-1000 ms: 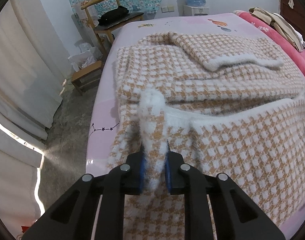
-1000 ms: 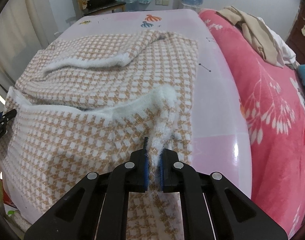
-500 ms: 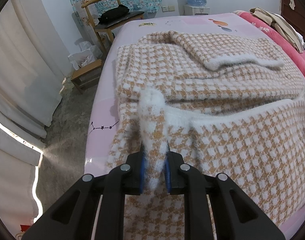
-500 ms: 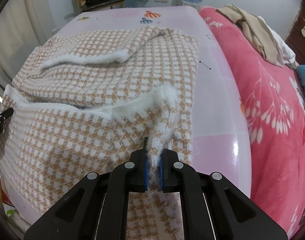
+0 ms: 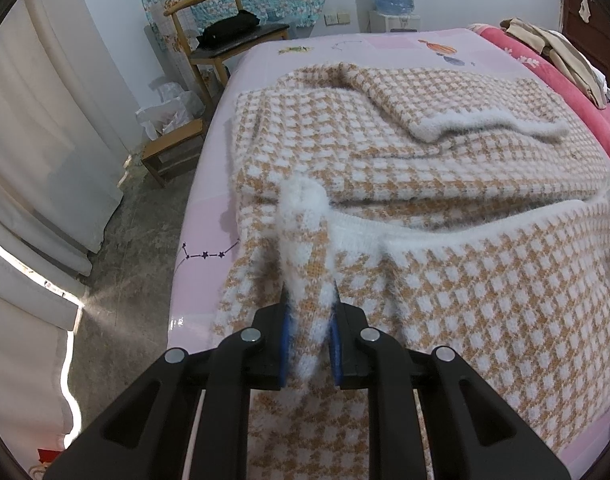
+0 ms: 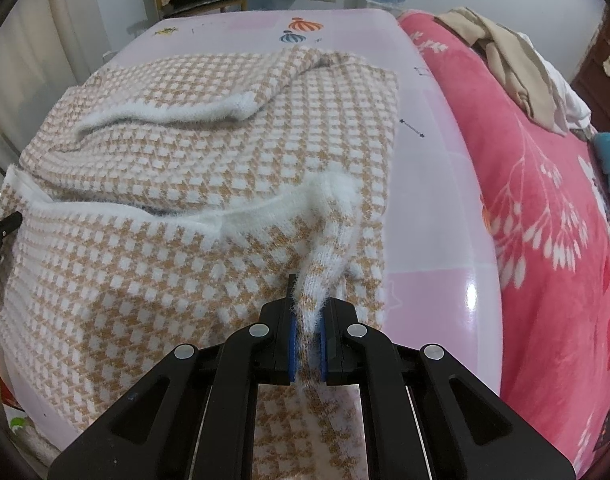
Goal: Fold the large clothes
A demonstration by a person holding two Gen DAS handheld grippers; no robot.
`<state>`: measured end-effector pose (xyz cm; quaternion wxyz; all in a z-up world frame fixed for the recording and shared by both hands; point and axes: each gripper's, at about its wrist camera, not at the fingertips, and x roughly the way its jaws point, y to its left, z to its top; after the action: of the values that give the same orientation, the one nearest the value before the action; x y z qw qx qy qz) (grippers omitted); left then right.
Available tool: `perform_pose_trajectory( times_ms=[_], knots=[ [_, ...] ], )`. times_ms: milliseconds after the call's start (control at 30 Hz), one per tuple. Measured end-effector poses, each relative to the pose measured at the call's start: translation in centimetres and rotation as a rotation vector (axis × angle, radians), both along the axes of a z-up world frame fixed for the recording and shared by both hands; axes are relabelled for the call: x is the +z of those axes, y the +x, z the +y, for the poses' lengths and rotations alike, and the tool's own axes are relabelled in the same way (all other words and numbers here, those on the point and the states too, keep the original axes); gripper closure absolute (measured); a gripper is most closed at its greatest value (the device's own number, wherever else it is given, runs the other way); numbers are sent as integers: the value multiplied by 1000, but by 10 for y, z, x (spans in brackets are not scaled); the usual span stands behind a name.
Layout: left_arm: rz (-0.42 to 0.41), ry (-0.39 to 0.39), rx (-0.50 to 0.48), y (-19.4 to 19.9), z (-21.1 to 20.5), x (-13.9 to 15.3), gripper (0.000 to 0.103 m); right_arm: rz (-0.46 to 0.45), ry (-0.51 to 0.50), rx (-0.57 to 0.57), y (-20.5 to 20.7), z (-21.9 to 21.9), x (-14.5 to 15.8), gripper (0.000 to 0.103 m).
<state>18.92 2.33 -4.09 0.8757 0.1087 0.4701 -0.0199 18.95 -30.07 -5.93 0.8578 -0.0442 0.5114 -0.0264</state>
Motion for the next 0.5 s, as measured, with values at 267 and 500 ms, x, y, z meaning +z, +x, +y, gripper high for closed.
perform_pose_trajectory(
  times_ms=[267,500],
  knots=[
    [-214,-111,-21,-30,23,65,95,-236,-24,-42,-40,9,75,98],
    [-407,-107,-75,0,20,131,95,-434,-32,-11,-9,4,137,98]
  ],
)
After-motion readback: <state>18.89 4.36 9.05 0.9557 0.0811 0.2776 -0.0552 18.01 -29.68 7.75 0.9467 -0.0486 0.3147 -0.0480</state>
